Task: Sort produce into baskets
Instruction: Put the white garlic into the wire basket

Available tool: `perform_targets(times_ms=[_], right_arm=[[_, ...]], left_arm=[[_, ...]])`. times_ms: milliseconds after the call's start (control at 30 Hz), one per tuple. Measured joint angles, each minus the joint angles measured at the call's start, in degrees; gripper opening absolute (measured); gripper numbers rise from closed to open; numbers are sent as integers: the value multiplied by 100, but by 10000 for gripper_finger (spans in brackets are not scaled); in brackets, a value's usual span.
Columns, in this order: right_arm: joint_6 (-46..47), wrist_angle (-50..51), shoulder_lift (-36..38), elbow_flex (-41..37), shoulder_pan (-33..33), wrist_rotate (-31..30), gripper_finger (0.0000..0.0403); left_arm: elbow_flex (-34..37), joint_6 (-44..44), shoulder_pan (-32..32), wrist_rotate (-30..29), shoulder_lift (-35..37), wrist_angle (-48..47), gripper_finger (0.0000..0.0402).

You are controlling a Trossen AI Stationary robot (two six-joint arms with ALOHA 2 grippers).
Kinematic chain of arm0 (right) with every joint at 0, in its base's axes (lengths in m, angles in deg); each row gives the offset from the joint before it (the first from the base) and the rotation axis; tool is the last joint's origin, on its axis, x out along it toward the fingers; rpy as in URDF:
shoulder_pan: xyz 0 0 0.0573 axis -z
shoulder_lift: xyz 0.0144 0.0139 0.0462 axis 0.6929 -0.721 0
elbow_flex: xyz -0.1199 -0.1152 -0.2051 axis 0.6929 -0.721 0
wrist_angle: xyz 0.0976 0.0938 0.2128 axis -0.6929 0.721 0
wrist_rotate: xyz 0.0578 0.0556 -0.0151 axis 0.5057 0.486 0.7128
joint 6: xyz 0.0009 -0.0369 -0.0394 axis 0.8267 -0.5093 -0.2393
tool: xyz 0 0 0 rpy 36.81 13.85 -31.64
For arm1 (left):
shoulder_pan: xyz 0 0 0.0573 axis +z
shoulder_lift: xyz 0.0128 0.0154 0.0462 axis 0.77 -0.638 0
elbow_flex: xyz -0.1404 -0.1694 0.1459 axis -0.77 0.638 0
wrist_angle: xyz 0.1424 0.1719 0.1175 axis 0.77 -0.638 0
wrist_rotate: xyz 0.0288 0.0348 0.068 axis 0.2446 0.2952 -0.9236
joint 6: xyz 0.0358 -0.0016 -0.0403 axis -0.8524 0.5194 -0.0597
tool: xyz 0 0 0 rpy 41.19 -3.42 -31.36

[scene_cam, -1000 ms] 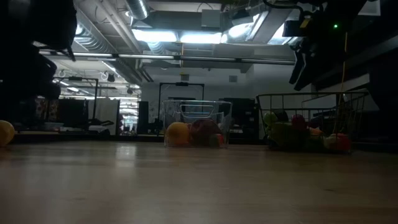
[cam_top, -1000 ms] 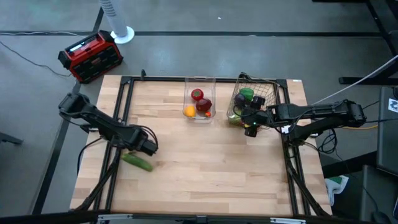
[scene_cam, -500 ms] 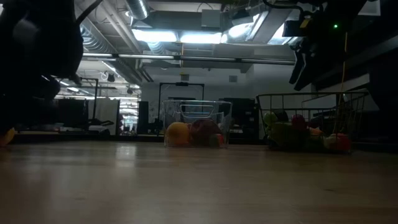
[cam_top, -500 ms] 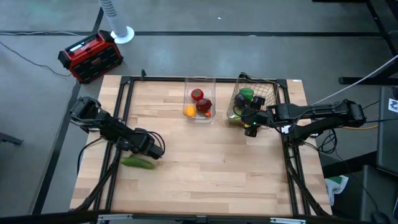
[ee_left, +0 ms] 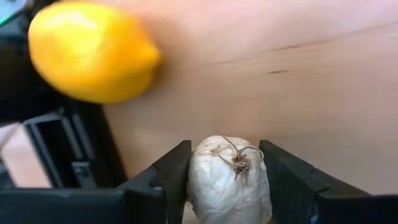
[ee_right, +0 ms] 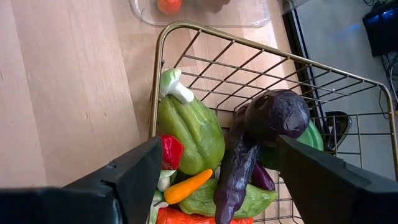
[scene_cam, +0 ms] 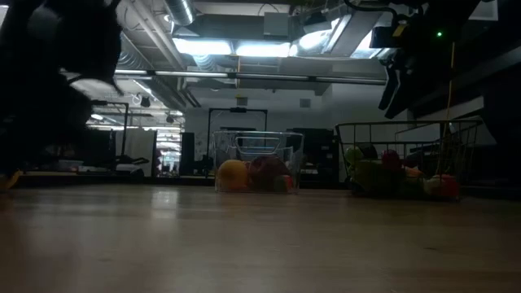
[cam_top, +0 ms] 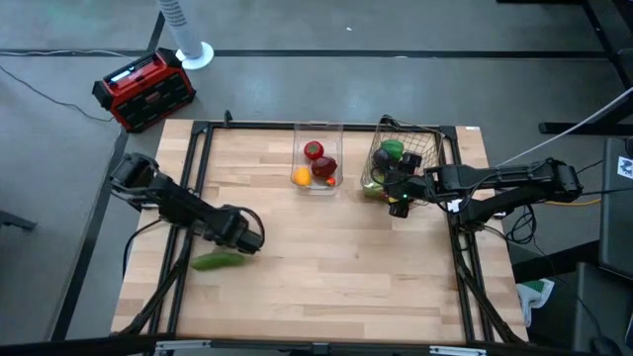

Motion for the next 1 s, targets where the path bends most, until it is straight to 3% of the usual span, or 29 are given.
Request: perform_targets(times_ms=[267, 433, 633, 867, 1000], right_arm=[[-18, -10, 0, 0, 0, 0, 308], [-21, -26, 0, 0, 0, 0, 308], [-36, 27, 0, 28, -2, -22, 308], [-42, 42, 1, 363, -2, -58, 308], [-42, 128, 0, 663, -2, -59, 308]], left_arm=[[-884, -518, 244, -1143, 196, 38, 191], [-1248, -1243, 657, -2188, 267, 1251, 193], [-1217, -3379, 1325, -3249, 104, 4899, 193], [-1214, -5972, 1895, -3283, -915, 9691, 193], [-1362, -6659, 2102, -3282, -1571, 11185, 194]])
